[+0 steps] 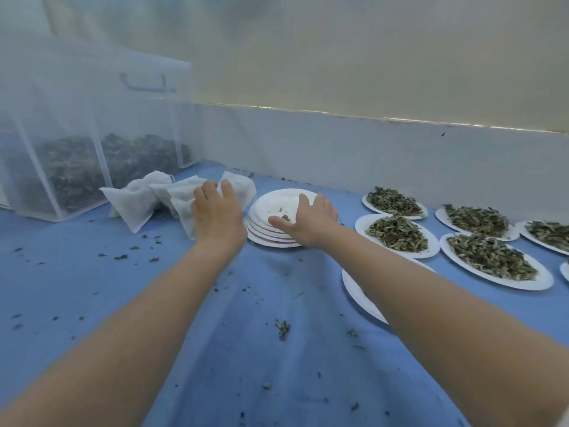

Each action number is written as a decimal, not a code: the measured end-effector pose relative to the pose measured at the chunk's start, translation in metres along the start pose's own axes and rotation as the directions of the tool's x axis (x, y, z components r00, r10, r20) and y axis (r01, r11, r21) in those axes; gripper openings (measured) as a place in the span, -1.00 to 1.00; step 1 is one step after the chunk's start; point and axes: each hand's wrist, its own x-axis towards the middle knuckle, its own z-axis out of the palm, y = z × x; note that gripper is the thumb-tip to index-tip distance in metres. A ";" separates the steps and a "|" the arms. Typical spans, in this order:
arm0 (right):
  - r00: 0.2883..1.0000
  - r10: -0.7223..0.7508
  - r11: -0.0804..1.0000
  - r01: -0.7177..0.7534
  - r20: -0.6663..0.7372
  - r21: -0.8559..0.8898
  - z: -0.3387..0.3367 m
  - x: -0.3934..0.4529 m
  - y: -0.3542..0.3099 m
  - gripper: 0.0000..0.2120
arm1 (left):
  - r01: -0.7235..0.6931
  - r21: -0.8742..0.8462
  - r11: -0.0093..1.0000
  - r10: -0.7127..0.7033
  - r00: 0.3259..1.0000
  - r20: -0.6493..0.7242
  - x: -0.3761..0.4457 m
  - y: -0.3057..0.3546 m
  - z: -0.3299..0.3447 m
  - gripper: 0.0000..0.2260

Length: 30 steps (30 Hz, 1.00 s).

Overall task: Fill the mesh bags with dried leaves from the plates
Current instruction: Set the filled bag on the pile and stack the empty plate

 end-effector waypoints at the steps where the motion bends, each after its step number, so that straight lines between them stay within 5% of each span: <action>1: 1.000 -0.029 1.000 0.029 -0.002 -0.001 -0.008 -0.011 0.001 -0.11 | -0.032 -0.029 0.999 0.032 0.999 -0.005 -0.007 0.007 -0.008 -0.50; 7: 0.991 -0.129 0.992 0.129 -0.022 0.010 -0.070 -0.110 0.014 -0.20 | -0.142 -0.296 0.945 0.191 0.971 0.144 -0.072 0.060 -0.071 -0.51; 14: 0.982 -0.189 0.979 0.186 -0.029 -0.081 -0.125 -0.271 0.066 -0.48 | -0.343 -0.476 0.810 0.486 0.846 0.217 -0.188 0.138 -0.166 -0.59; 25: 0.993 0.109 0.980 -0.098 0.055 -0.175 -0.137 -0.469 0.181 -0.63 | -0.404 -0.654 0.639 0.722 0.609 0.329 -0.358 0.247 -0.215 -0.87; 30: 0.992 0.123 0.982 -0.118 0.025 -0.146 -0.138 -0.511 0.208 -0.61 | -0.381 -0.680 0.626 0.719 0.621 0.313 -0.396 0.262 -0.215 -0.78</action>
